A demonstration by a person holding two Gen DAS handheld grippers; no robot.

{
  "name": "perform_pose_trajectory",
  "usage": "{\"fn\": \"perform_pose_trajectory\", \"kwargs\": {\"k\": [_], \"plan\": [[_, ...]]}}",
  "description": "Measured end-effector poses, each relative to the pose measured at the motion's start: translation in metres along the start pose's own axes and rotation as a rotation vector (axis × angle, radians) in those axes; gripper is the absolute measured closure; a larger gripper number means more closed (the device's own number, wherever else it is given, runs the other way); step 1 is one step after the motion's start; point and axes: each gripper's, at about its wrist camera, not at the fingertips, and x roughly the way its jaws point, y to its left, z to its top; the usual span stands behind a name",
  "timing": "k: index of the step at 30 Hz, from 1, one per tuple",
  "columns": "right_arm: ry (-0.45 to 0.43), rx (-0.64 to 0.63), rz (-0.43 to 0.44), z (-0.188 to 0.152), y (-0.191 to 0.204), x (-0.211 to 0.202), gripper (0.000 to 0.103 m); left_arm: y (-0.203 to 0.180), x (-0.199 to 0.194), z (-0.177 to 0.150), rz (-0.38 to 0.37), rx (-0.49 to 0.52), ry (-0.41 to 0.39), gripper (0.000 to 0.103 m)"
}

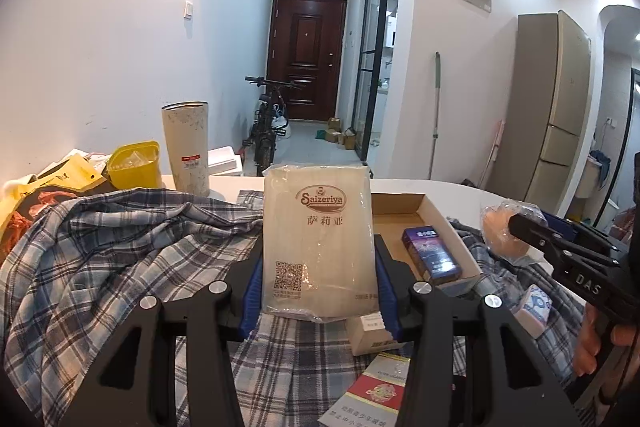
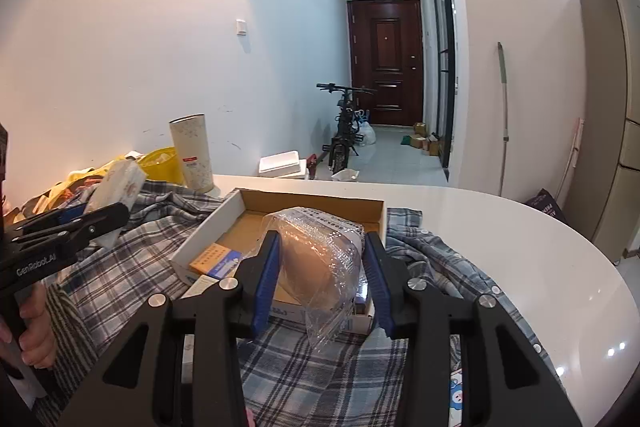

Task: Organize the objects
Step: 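Lift the tissue pack with the left gripper while the right gripper grasps the bagged bun, then lower the tissue pack into the box and open the left gripper while the right holds the bun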

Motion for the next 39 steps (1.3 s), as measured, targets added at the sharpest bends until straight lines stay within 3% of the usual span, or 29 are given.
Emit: {"fn": "perform_pose_trajectory", "kwargs": {"k": [5, 11, 15, 18, 21, 24, 27, 29, 33, 39], "plan": [[-0.027, 0.001, -0.082, 0.008, -0.004, -0.002, 0.063, -0.003, 0.003, 0.012, -0.004, -0.02, 0.022, 0.053], [-0.074, 0.008, -0.08, 0.054, 0.002, -0.016, 0.063, -0.012, 0.013, 0.055, -0.027, 0.009, 0.027, 0.053], [-0.087, 0.026, -0.072, 0.084, 0.0, 0.0, 0.063, -0.015, 0.026, 0.081, -0.013, -0.03, -0.031, 0.053], [-0.099, 0.055, -0.096, 0.096, -0.006, 0.025, 0.063, -0.013, 0.051, 0.095, -0.029, -0.075, -0.021, 0.053], [-0.069, 0.088, -0.132, 0.092, -0.017, 0.058, 0.063, -0.014, 0.086, 0.096, -0.069, -0.056, 0.035, 0.053], [-0.021, 0.128, -0.105, 0.073, -0.026, 0.084, 0.063, -0.016, 0.124, 0.081, -0.061, -0.005, 0.116, 0.053], [0.048, 0.097, -0.118, 0.055, -0.032, 0.102, 0.063, -0.016, 0.154, 0.058, 0.018, 0.031, 0.188, 0.053], [0.07, 0.12, -0.127, 0.048, -0.04, 0.107, 0.063, -0.015, 0.173, 0.046, 0.031, 0.051, 0.265, 0.053], [0.093, 0.132, -0.12, 0.044, -0.049, 0.112, 0.063, -0.006, 0.196, 0.03, 0.016, 0.017, 0.366, 0.053], [0.109, 0.114, -0.115, 0.041, -0.046, 0.117, 0.063, 0.0, 0.209, 0.018, 0.054, 0.008, 0.426, 0.053]]}}
